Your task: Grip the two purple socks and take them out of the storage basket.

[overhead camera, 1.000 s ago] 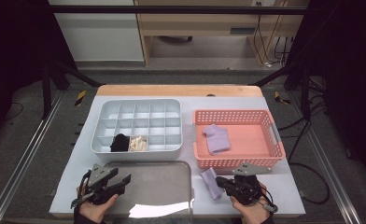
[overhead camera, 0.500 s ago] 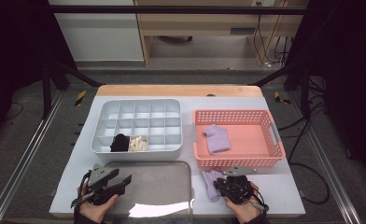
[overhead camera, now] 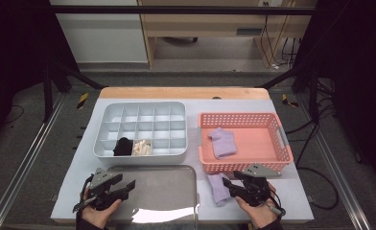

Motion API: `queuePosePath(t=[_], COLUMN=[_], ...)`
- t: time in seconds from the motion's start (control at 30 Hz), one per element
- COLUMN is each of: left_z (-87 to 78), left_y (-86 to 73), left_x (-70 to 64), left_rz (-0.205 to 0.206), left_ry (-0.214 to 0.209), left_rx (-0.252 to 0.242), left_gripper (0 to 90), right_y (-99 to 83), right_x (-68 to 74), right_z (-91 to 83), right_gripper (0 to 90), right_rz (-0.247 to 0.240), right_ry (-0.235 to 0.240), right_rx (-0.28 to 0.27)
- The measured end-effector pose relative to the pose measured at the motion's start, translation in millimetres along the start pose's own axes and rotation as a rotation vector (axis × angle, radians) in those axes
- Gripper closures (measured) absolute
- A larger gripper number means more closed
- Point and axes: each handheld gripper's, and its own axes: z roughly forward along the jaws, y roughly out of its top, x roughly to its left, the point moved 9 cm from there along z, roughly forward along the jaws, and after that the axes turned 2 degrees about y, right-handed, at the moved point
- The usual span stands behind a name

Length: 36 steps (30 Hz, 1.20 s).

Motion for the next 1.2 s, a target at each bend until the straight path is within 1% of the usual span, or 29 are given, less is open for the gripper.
queuePosePath(t=[0.13,0.17,0.2,0.27,0.4,0.47,0.53,0.63,0.93,1.03,1.2], left_z=[-0.3,-0.3,-0.1,0.0,-0.2,-0.3,-0.3,-0.3,0.0,0.4,0.2], left_y=[0.6,0.6,0.5,0.3,0.4,0.8,0.8,1.1,1.2,1.0,1.2], left_x=[0.6,0.6,0.3,-0.1,0.8,1.4,2.2,2.6,3.8,3.8,3.9], left_rz=[-0.004,-0.004,-0.001,-0.002,-0.003,-0.006,-0.003,-0.006,-0.01,-0.011,-0.01], left_ry=[0.0,0.0,-0.004,-0.005,-0.001,0.004,0.008,0.013,0.018,0.018,0.019], left_rx=[-0.003,-0.003,-0.001,0.0,0.001,-0.002,0.0,-0.003,-0.001,0.001,-0.001], left_gripper=[39.2,39.1,39.2,39.2,38.6,38.4,38.4,38.4,38.1,38.1,37.9], right_y=[12.4,12.4,21.1,24.3,42.9,57.9,61.4,74.4,103.0,110.0,117.2], right_x=[-2.3,-2.3,-4.4,-5.6,-12.4,-18.8,-20.2,-28.1,-46.4,-49.7,-54.0], right_z=[-2.8,-2.8,-4.7,-5.1,-4.7,-2.4,-1.5,3.5,24.3,30.7,45.0], right_gripper=[48.1,48.1,47.9,47.6,45.7,45.1,45.0,43.6,38.9,38.6,37.7], right_rz=[0.006,0.006,0.007,0.009,0.004,0.002,0.005,-0.004,0.022,0.044,0.032], right_ry=[-0.013,-0.013,-0.02,-0.026,-0.049,-0.065,-0.066,-0.08,-0.102,-0.091,-0.088], right_rx=[-0.015,-0.015,-0.025,-0.03,-0.048,-0.055,-0.058,-0.065,-0.08,-0.086,-0.064])
